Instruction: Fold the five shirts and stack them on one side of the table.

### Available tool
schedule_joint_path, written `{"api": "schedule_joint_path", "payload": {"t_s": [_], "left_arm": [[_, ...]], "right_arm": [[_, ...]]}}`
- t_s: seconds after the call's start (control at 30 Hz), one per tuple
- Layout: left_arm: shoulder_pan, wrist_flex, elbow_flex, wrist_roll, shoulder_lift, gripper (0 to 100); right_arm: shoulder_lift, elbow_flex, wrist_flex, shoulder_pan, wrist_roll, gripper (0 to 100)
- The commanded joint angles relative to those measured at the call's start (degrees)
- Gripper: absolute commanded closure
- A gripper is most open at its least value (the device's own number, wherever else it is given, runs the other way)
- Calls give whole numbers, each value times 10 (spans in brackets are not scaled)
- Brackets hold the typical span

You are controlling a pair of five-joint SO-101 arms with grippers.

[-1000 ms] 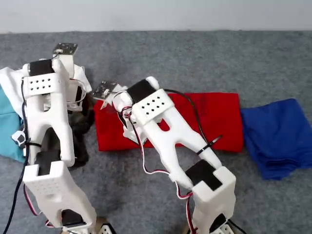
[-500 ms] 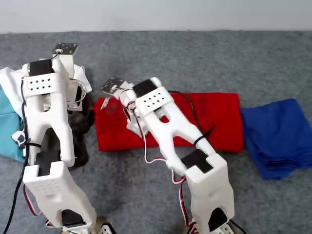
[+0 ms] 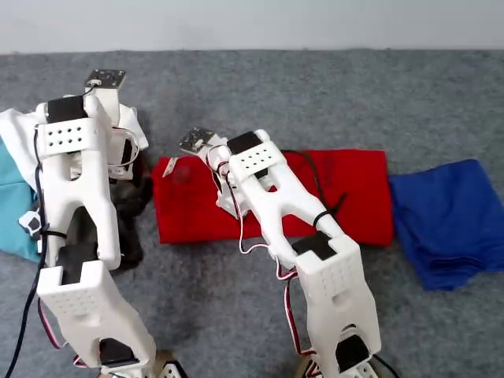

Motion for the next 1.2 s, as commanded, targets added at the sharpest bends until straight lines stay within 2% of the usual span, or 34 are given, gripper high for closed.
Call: {"api": "schedule_joint_path", "payload": {"t_s": [0.0, 0.23, 0.47, 0.6, 0.87, 1.17], "left_arm": [[0, 11, 1, 6, -31, 844], [5, 12, 1, 6, -32, 844], [112, 13, 71, 7, -79, 844], [142, 10, 125, 7, -92, 844], [141, -30, 211, 7, -50, 844], [140, -71, 222, 7, 13, 844]], "right_arm": [[-2, -4, -19, 10, 21, 733], [-48, -8, 13, 7, 25, 733], [-148, -6, 91, 10, 25, 733], [-155, -3, 125, 7, 23, 733], [-116, -3, 135, 5, -16, 733], [-33, -3, 123, 10, -18, 733]]}}
